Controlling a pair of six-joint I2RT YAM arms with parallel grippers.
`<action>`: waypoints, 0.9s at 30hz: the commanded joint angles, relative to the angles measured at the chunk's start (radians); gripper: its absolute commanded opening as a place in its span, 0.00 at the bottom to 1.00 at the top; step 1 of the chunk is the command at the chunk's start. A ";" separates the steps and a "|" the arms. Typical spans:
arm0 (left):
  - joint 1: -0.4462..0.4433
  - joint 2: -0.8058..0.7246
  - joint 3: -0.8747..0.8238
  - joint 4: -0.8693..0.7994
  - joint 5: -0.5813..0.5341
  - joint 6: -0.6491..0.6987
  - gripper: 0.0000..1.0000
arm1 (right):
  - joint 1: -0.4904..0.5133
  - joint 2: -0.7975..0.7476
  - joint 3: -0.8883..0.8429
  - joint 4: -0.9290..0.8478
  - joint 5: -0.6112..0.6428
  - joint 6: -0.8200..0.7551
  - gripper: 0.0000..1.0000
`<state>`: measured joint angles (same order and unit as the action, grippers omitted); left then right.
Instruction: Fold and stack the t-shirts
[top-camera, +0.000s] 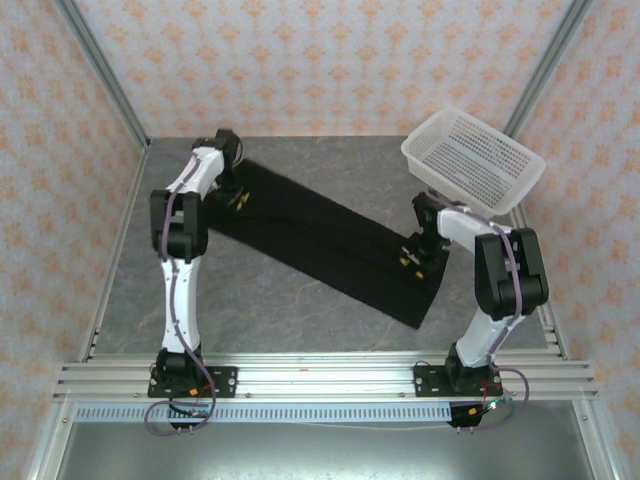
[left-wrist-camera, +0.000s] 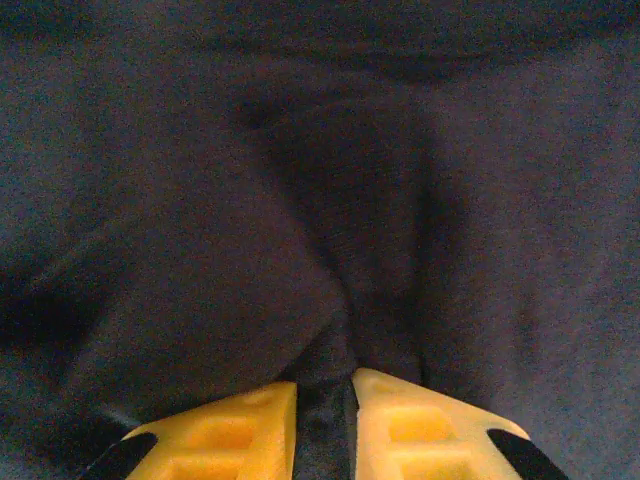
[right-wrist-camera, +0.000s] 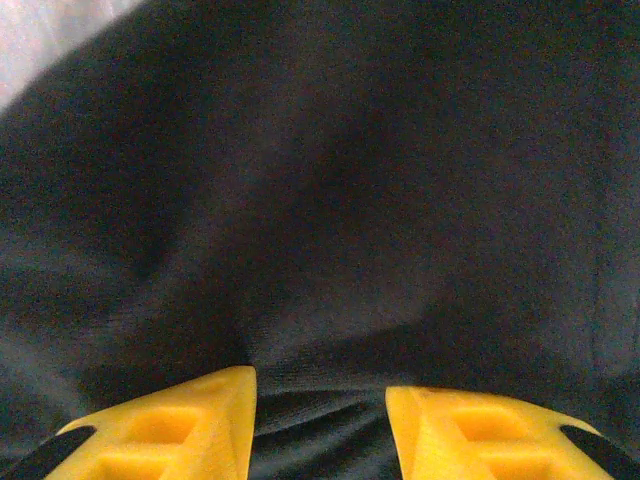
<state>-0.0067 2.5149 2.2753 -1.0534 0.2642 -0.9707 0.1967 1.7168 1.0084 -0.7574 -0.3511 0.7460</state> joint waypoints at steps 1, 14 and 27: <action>-0.006 0.265 0.370 -0.032 0.035 0.009 0.21 | 0.120 -0.037 -0.145 0.035 -0.105 0.249 0.42; -0.035 0.119 0.422 0.317 0.111 -0.021 0.54 | 0.236 -0.250 -0.035 -0.054 -0.030 0.435 0.54; -0.113 -0.363 -0.535 0.535 0.034 -0.370 0.30 | 0.174 0.076 0.342 0.073 -0.117 -0.297 0.38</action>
<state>-0.1379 2.0846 1.8160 -0.6144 0.3500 -1.2190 0.3695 1.7065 1.2926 -0.7136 -0.4355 0.6399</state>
